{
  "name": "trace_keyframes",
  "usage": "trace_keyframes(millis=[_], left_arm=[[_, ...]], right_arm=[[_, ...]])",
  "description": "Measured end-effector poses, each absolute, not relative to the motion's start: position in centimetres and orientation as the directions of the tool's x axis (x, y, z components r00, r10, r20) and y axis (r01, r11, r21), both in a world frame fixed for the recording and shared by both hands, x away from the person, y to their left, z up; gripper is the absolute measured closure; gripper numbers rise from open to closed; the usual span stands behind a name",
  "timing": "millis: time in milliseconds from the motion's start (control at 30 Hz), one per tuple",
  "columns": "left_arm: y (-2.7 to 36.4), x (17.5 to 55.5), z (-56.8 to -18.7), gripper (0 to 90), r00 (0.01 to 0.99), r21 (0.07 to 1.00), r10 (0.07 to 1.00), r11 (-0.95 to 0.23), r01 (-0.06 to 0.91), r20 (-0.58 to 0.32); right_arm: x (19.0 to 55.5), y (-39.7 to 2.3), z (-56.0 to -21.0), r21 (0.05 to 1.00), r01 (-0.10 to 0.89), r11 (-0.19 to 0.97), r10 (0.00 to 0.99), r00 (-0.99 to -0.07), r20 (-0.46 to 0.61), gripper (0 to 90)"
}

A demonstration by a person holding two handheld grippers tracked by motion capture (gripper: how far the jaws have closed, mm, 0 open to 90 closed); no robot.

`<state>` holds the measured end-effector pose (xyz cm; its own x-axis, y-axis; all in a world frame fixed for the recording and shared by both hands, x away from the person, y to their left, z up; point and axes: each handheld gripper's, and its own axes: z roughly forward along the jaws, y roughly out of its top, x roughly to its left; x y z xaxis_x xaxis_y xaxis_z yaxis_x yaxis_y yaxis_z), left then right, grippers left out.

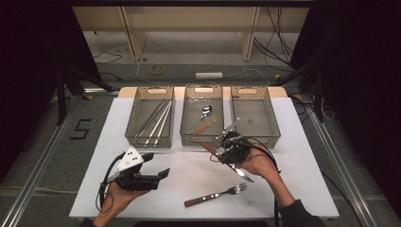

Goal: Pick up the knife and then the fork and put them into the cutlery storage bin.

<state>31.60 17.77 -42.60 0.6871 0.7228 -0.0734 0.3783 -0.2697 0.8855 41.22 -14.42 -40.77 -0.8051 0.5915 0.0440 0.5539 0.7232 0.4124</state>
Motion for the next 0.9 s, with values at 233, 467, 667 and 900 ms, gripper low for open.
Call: trace_keyframes(millis=[233, 467, 667, 900], left_arm=[[17.8, 31.6, -42.6, 19.5, 0.686, 0.888, 0.724, -0.262, 0.377, -0.077], [17.8, 31.6, -42.6, 19.2, 0.688, 0.89, 0.722, -0.259, 0.375, -0.08], [17.9, 31.6, -42.6, 19.1, 0.687, 0.89, 0.722, -0.257, 0.376, -0.081], [17.8, 31.6, -42.6, 19.1, 0.686, 0.891, 0.723, -0.255, 0.376, -0.083]], right_arm=[[42.0, -15.2, -39.8, 0.441, 0.562, 0.7, 0.609, -0.792, 0.042, 77.6], [43.0, -15.8, -38.9, 0.47, 0.564, 0.679, 0.623, -0.782, 0.038, 77.6], [43.9, -16.1, -38.2, 0.482, 0.567, 0.668, 0.633, -0.774, 0.034, 77.6], [44.8, -16.3, -37.6, 0.499, 0.572, 0.651, 0.646, -0.763, 0.032, 77.6]])
